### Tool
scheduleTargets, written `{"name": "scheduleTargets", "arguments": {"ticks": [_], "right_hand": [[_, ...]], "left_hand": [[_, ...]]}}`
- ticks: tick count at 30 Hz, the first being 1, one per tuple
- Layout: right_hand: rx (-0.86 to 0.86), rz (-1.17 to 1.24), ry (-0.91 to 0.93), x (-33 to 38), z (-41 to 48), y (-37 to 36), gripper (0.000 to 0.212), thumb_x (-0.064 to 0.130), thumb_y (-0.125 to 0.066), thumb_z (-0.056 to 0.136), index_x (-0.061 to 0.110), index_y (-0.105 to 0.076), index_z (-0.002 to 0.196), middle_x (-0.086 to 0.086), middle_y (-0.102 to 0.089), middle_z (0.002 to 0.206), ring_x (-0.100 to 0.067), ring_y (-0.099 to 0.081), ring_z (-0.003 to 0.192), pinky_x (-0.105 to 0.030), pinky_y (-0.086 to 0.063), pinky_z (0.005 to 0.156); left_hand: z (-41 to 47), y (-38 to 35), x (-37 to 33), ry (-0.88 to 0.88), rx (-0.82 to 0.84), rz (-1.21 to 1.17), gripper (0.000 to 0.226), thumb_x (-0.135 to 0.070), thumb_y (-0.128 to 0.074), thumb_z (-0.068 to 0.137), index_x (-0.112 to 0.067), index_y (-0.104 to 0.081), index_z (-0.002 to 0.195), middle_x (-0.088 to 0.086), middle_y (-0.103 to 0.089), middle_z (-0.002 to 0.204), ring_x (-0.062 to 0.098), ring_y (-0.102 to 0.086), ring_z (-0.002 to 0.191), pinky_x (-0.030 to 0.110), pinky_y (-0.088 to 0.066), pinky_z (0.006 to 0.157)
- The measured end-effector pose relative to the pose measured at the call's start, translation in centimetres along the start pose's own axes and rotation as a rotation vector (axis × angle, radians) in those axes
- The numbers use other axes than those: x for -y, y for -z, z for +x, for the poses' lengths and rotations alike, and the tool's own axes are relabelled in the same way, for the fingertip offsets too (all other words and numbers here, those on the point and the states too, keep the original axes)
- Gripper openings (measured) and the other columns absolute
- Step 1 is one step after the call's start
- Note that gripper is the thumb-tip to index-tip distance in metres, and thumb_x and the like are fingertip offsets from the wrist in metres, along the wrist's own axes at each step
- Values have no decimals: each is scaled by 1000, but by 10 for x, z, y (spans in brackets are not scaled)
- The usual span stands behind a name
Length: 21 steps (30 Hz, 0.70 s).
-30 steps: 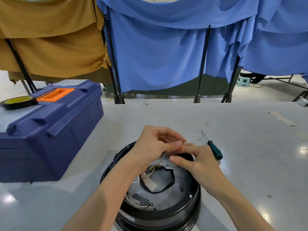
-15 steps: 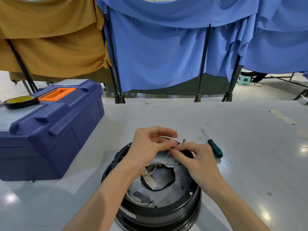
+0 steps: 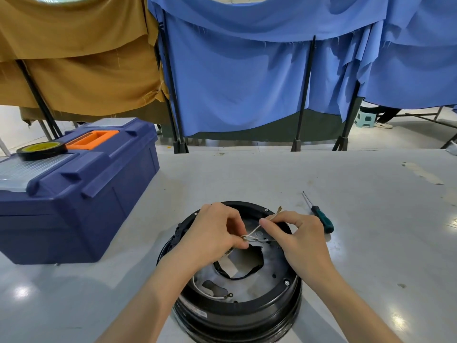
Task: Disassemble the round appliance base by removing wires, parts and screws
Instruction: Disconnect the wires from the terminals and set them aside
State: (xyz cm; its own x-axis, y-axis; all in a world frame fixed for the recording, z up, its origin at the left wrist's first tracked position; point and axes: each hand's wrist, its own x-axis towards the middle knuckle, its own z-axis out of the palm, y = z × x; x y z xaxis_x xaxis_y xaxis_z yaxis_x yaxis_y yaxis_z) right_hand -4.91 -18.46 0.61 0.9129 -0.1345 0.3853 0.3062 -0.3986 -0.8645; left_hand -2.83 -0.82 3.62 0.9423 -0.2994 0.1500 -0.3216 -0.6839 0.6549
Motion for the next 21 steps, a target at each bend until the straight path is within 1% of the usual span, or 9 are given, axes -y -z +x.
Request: {"name": "scheduleTargets", "arguments": {"ticks": [3,5,8,10,13,16,17,19,21], "right_hand": [[-18,-14,12,-1,0,0,13,15,-75,83,14,-76,70,10,-71,70,-2,-64,76,-11,-45,73],[-36,-10,-1,-2,2,2,15,16,-73,84,15,-76,70,10,-71,70,-4,-66,75,-17,-49,75],[-81,117,-56,-4,4,5,15,15,-73,84,17,-77,70,8,-73,72,-9,-69,74,-23,-53,74],[-115,221,-91,-6,6,7,17,14,-73,84,19,-77,68,5,-74,72,-10,-70,70,-19,-54,67],[-142,318,-119,-7,8,9,20,13,-72,84,20,-77,66,4,-74,72,-6,-69,68,-11,-49,62],[-156,348,-165,-11,15,12,21,14,-69,87,21,-77,68,4,-75,77,-7,-70,74,-17,-53,69],[-160,355,-180,-13,18,14,21,14,-67,89,18,-76,70,3,-76,80,-10,-70,77,-23,-53,73],[-158,397,-206,-16,26,20,23,11,-61,93,13,-75,74,0,-76,84,-15,-70,81,-32,-53,78],[-137,440,-214,-18,33,23,24,7,-55,96,5,-72,79,-5,-76,87,-21,-70,87,-32,-53,77]], "left_hand": [[-2,3,2,-28,-7,-23,31,-14,-89,62,-29,-63,55,-11,-67,60,1,-60,57,15,-47,58],[-3,7,3,-45,0,-29,31,-11,-89,59,-29,-64,54,-7,-68,69,7,-63,65,23,-52,64],[-7,13,5,-56,31,-53,33,-11,-90,57,-32,-65,53,-5,-67,82,12,-63,76,31,-54,75],[-8,14,6,-64,76,-27,29,-14,-91,57,-31,-67,56,-8,-66,83,5,-61,74,27,-52,71],[-9,13,5,-71,129,39,21,-22,-91,57,-28,-73,65,-12,-65,84,-2,-59,75,13,-42,65],[-8,15,4,-67,138,-21,22,-26,-91,57,-25,-76,72,-11,-69,81,0,-64,75,12,-46,65],[-7,15,4,-67,107,-75,20,-28,-90,59,-26,-77,72,-12,-71,78,0,-65,73,12,-47,65],[-2,14,5,-87,-47,-138,11,-33,-85,68,-29,-76,74,-14,-71,75,-1,-64,72,10,-46,65],[6,11,9,-100,-223,-64,6,-31,-76,80,-29,-75,86,-14,-70,85,0,-62,83,16,-47,76]]}}
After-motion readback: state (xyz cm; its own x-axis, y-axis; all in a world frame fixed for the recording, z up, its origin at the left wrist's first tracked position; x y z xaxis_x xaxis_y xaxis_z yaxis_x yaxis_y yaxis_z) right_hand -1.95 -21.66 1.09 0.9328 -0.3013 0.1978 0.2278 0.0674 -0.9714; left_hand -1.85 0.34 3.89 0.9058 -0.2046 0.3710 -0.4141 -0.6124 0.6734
